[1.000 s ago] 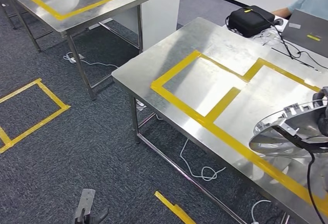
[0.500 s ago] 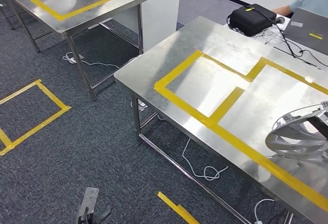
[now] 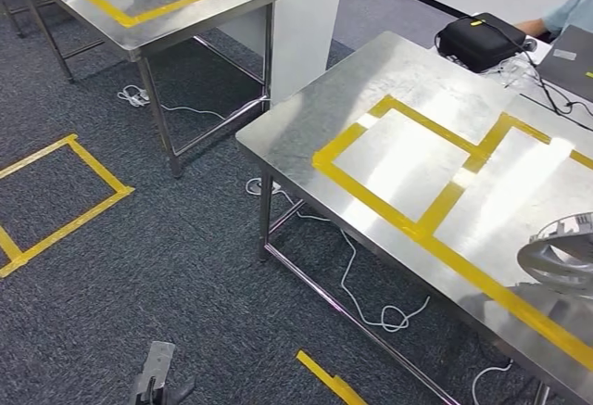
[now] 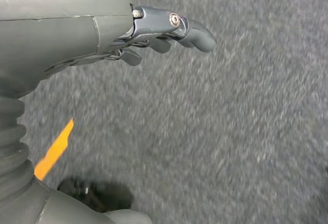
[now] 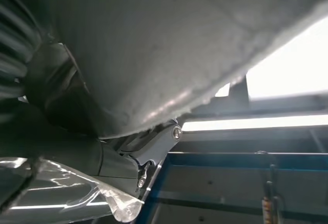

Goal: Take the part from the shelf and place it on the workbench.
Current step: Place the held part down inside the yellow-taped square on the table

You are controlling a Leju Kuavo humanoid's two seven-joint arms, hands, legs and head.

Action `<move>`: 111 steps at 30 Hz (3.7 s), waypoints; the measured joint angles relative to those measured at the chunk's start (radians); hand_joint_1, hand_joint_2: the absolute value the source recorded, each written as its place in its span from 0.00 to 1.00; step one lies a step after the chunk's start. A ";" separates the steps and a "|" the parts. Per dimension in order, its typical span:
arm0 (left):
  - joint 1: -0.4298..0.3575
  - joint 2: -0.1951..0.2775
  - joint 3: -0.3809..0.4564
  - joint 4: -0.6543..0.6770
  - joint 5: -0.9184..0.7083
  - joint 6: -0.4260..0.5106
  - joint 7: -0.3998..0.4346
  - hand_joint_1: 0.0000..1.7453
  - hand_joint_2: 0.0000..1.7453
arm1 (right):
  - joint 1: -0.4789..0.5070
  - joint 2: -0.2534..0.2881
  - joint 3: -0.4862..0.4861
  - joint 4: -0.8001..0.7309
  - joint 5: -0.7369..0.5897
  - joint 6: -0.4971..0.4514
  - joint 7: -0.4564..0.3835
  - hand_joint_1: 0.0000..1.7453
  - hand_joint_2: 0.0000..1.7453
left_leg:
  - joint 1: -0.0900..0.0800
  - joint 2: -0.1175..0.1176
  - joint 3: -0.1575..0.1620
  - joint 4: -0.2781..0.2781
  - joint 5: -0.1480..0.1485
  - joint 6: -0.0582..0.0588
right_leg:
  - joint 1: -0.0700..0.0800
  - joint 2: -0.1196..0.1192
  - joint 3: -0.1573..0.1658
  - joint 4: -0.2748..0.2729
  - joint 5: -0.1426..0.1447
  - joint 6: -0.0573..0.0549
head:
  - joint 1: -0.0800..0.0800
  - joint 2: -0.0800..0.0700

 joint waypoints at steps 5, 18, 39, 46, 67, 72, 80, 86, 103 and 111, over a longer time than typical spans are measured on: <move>0.009 0.011 -0.007 0.000 0.005 0.002 0.000 0.00 1.00 | 0.060 -0.014 -0.093 -0.064 -0.049 0.008 -0.017 1.00 1.00 | -0.047 0.001 -0.012 -0.006 0.005 0.018 | 0.028 0.001 -0.129 0.220 -0.061 -0.054 | 0.003 0.000; 0.004 0.014 -0.025 0.015 0.016 0.014 0.000 0.00 1.00 | 0.053 -0.141 -0.193 -0.209 -0.130 0.063 -0.018 1.00 1.00 | -0.047 -0.013 -0.109 0.119 -0.038 -0.037 | 0.016 0.004 0.040 -0.160 0.124 -0.167 | -0.006 0.000; -0.010 0.026 -0.035 0.023 0.019 0.035 0.000 0.00 1.00 | -0.013 -0.282 -0.255 -0.312 -0.206 0.069 0.009 1.00 1.00 | -0.012 -0.019 -0.090 0.001 0.050 -0.009 | -0.051 0.001 -0.063 0.017 0.048 -0.012 | -0.009 0.000; -0.016 0.030 -0.043 0.023 0.033 0.035 0.000 0.00 1.00 | -0.021 -0.274 -0.250 -0.312 -0.205 0.028 -0.014 1.00 1.00 | -0.016 -0.010 -0.111 0.049 0.021 -0.038 | -0.039 0.004 -0.040 -0.030 0.064 -0.033 | -0.012 0.000; -0.012 0.028 -0.057 0.026 0.045 0.044 0.000 0.00 1.00 | 0.047 -0.250 -0.268 -0.315 -0.207 0.048 0.002 1.00 1.00 | -0.036 0.001 -0.021 -0.118 0.095 0.033 | -0.053 0.000 -0.124 0.100 0.034 0.031 | -0.015 0.000; -0.011 0.038 -0.057 0.027 0.046 0.047 0.000 0.00 1.00 | 0.056 -0.239 -0.268 -0.312 -0.202 0.057 0.004 1.00 1.00 | -0.022 -0.003 -0.031 -0.080 0.077 -0.020 | -0.072 0.014 -0.028 -0.067 0.084 0.033 | -0.011 0.000; -0.009 0.031 -0.057 0.032 0.046 0.047 0.000 0.00 1.00 | 0.071 -0.239 -0.268 -0.313 -0.179 0.067 0.004 1.00 1.00 | -0.038 -0.001 -0.167 0.215 -0.056 -0.003 | -0.040 0.014 -0.034 -0.050 0.078 -0.024 | -0.028 0.000; -0.008 0.038 -0.057 0.034 0.044 0.047 0.000 0.00 1.00 | 0.083 -0.232 -0.265 -0.311 -0.171 0.069 0.006 1.00 1.00 | -0.112 -0.005 -0.051 -0.053 0.077 0.108 | -0.016 0.019 -0.035 -0.055 0.078 -0.042 | -0.026 0.000; -0.007 0.031 -0.054 0.043 0.032 0.051 0.001 0.00 1.00 | 0.075 -0.224 -0.249 -0.303 -0.131 0.095 0.018 1.00 1.00 | -0.066 -0.003 -0.022 -0.083 0.071 0.022 | -0.056 0.009 -0.028 -0.062 0.081 0.010 | -0.019 0.000; -0.007 0.029 -0.053 0.047 0.030 0.051 0.002 0.00 1.00 | 0.063 -0.225 -0.212 -0.301 -0.109 0.099 0.018 1.00 1.00 | -0.060 -0.002 -0.158 0.215 -0.062 0.012 | -0.038 0.010 -0.031 -0.055 0.082 -0.030 | -0.025 0.000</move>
